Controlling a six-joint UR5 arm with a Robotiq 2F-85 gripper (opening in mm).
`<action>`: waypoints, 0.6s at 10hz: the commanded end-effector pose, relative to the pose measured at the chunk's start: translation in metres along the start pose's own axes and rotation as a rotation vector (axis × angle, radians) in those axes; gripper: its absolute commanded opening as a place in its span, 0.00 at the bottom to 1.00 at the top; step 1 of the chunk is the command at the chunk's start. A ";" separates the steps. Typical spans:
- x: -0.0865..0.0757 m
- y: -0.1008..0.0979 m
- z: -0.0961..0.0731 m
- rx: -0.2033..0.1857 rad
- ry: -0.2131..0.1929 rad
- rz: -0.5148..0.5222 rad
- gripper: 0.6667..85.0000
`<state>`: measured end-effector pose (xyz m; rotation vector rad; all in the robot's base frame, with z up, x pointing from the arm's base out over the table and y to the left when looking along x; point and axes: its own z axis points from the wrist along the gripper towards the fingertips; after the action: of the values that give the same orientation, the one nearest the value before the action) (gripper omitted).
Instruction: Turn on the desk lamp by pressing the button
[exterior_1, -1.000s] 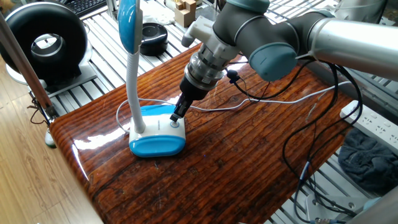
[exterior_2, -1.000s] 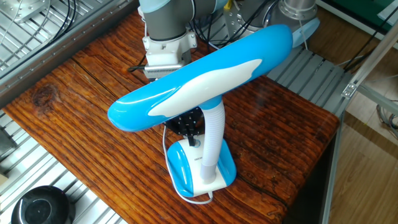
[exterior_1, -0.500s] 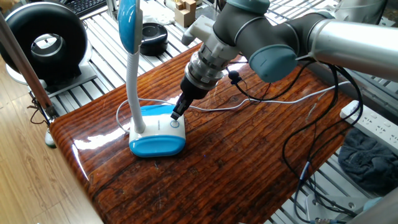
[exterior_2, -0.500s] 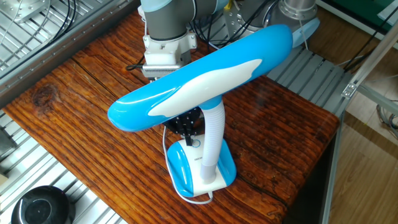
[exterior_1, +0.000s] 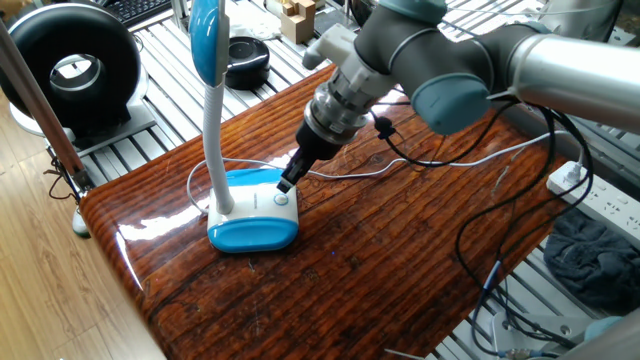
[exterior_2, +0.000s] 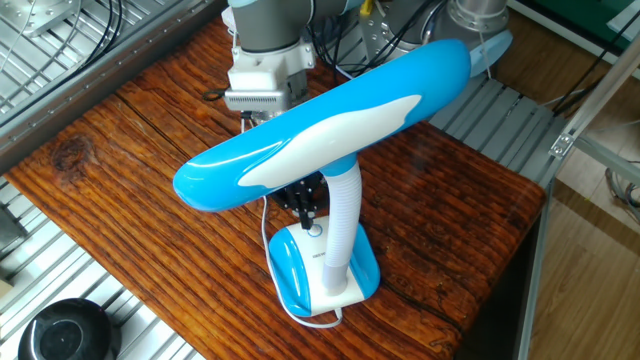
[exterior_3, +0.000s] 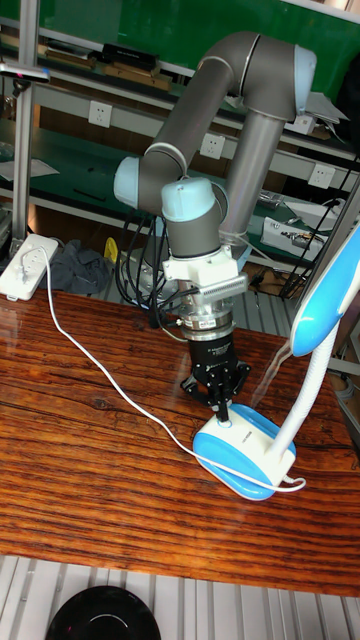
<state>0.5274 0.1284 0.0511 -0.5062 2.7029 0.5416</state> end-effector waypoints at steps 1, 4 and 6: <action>-0.010 0.013 -0.003 -0.040 -0.056 0.062 0.00; -0.013 0.010 0.001 -0.024 -0.074 0.048 0.00; -0.013 0.007 0.005 -0.020 -0.074 0.043 0.00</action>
<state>0.5320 0.1391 0.0533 -0.4445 2.6624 0.5781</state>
